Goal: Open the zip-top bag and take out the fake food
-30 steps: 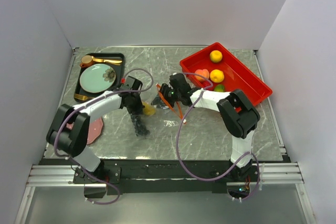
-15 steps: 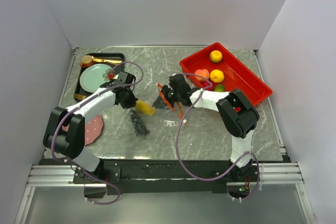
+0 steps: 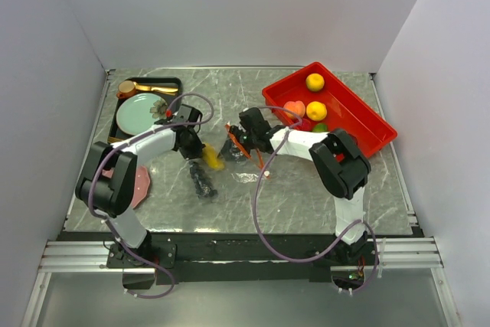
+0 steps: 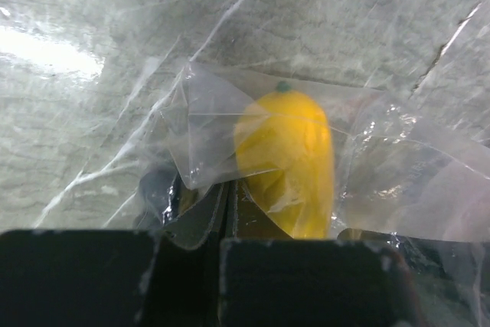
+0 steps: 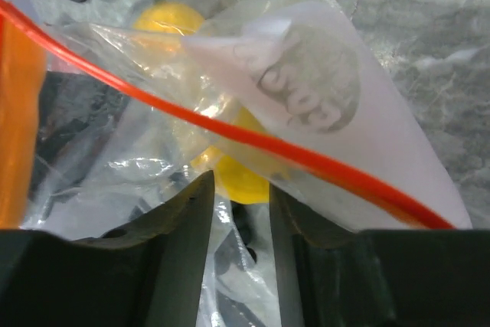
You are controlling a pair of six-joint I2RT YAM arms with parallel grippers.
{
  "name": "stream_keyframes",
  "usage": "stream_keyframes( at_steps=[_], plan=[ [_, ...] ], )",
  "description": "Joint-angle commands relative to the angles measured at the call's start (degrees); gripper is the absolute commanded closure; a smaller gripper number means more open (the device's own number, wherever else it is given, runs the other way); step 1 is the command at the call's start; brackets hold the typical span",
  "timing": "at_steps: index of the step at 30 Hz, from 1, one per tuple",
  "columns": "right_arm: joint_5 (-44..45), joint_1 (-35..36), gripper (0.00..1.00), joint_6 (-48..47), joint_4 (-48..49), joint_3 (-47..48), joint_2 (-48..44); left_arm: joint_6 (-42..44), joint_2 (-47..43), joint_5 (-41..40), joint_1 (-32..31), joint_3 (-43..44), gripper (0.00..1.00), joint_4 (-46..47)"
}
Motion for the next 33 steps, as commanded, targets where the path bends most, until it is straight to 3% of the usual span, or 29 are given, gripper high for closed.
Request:
stream_keyframes(
  at_steps=[1,8,15,23,30,33],
  plan=[
    [1.82,1.38,0.55,-3.82,-2.55,3.79,0.76,1.10,1.22,1.74,-1.33,0.73,0.99,1.73],
    [2.44,2.44,0.43,-4.53,-1.59,4.50,-0.02,0.57,2.11,3.94,-4.24,2.31,0.99,1.38],
    [3.84,2.79,0.41,-4.71,-3.78,6.34,1.55,-0.75,1.40,7.27,-4.24,1.34,0.99,3.04],
    [4.99,3.84,0.35,-5.15,-5.98,7.92,3.05,-3.03,-0.79,16.85,-4.33,-3.57,0.99,13.68],
    [6.74,3.67,0.37,-4.63,-6.68,5.81,2.87,-3.39,-2.46,15.28,-4.15,-4.72,0.99,14.21],
    [8.50,3.32,0.40,-3.92,-7.65,4.85,2.00,-4.09,-2.55,9.34,-3.97,-4.20,0.99,9.49]
  ],
)
